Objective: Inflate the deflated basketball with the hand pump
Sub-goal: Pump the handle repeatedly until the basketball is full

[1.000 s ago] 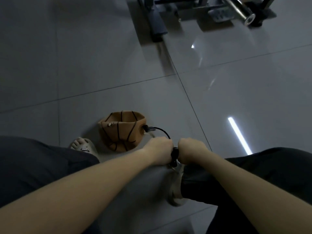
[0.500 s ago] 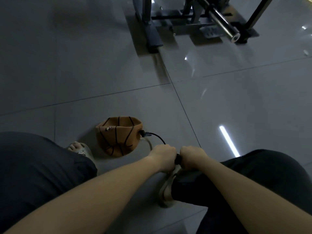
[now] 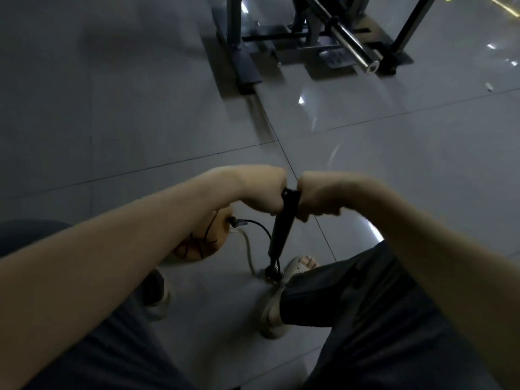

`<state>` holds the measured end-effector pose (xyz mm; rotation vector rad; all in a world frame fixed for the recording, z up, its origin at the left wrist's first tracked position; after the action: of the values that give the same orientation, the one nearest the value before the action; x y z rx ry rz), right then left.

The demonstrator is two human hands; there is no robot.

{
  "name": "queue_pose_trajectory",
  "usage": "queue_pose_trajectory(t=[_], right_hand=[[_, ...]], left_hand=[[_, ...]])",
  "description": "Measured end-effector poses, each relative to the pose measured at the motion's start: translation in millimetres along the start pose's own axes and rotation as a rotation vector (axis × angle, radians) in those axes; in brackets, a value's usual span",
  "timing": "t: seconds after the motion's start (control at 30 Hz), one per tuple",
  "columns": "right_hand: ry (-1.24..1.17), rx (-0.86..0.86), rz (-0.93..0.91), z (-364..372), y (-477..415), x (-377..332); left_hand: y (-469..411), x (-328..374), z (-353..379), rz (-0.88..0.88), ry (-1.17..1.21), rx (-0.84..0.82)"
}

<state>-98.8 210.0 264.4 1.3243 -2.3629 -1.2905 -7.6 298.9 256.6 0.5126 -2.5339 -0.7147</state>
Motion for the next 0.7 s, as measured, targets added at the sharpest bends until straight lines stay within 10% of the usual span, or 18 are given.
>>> queue_pose_trajectory(t=[0.7], right_hand=[[0.117,0.061,0.02,130.7,-99.7,44.5]], left_hand=[[-66.6,-34.6,143.3,0.012,-0.136,-0.043]])
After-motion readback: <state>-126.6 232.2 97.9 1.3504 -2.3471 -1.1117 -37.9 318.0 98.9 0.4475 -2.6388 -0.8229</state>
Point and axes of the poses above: each hand's wrist, its own y-axis away from the middle knuckle, its own z-axis out of the palm, x = y × z, the point moved 2 cm from there along -y, towards the middle knuckle, and after that the axes turned 5 degrees about -z, right-handed, at the moved point
